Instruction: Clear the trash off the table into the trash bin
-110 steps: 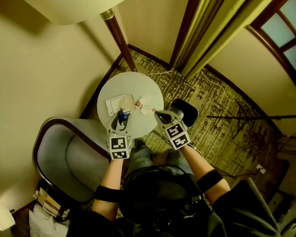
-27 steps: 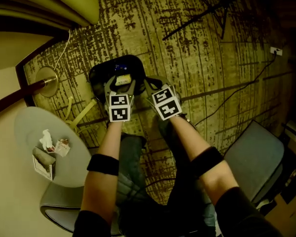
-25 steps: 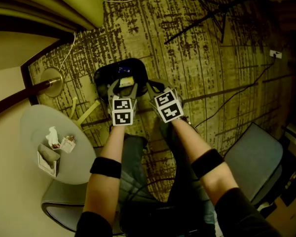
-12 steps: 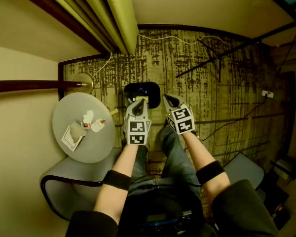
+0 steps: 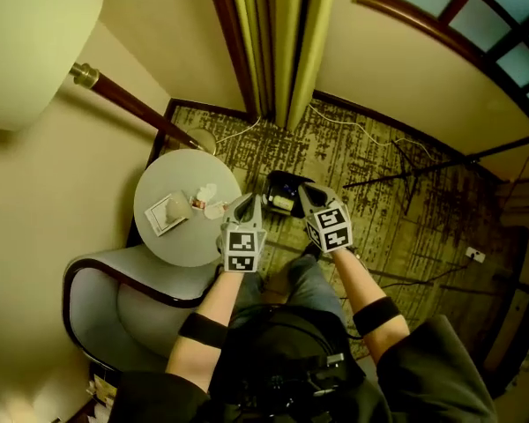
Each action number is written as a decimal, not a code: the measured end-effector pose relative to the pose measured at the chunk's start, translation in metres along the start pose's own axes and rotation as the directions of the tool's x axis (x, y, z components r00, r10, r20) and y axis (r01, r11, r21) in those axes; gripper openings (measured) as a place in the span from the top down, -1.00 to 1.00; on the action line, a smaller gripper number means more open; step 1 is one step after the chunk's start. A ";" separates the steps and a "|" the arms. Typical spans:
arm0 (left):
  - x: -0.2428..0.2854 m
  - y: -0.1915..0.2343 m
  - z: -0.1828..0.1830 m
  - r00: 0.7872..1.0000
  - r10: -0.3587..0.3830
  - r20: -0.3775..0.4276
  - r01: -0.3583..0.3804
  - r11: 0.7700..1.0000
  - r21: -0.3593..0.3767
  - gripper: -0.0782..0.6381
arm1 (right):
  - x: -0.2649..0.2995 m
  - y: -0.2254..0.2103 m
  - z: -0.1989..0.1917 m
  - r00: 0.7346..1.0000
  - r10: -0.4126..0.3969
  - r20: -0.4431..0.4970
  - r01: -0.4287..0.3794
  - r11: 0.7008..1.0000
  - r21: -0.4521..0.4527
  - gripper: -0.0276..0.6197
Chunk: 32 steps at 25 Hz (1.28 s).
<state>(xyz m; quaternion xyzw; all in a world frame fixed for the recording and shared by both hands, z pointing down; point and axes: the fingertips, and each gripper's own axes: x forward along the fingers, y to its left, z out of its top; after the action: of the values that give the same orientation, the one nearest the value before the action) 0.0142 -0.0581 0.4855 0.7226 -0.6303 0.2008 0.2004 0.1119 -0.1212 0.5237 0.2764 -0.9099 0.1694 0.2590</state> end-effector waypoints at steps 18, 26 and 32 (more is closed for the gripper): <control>-0.236 0.190 -0.073 0.889 0.457 0.010 -0.437 0.857 -0.274 0.78 | 0.055 0.318 0.057 0.864 0.489 -0.122 -0.500 0.802 -0.326 0.91; -0.246 0.197 -0.098 0.886 0.464 0.013 -0.439 0.847 -0.299 0.78 | 0.065 0.329 0.040 0.865 0.472 -0.172 -0.502 0.793 -0.346 0.91; -0.236 0.194 -0.106 0.900 0.435 -0.009 -0.416 0.855 -0.309 0.78 | 0.084 0.316 0.019 0.873 0.417 -0.252 -0.487 0.769 -0.413 0.82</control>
<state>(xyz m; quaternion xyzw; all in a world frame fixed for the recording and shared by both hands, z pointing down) -0.2118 0.1713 0.4539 0.5316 -0.8035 0.1186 0.2401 -0.1413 0.0850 0.5036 -0.0344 -0.9416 0.0238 0.3342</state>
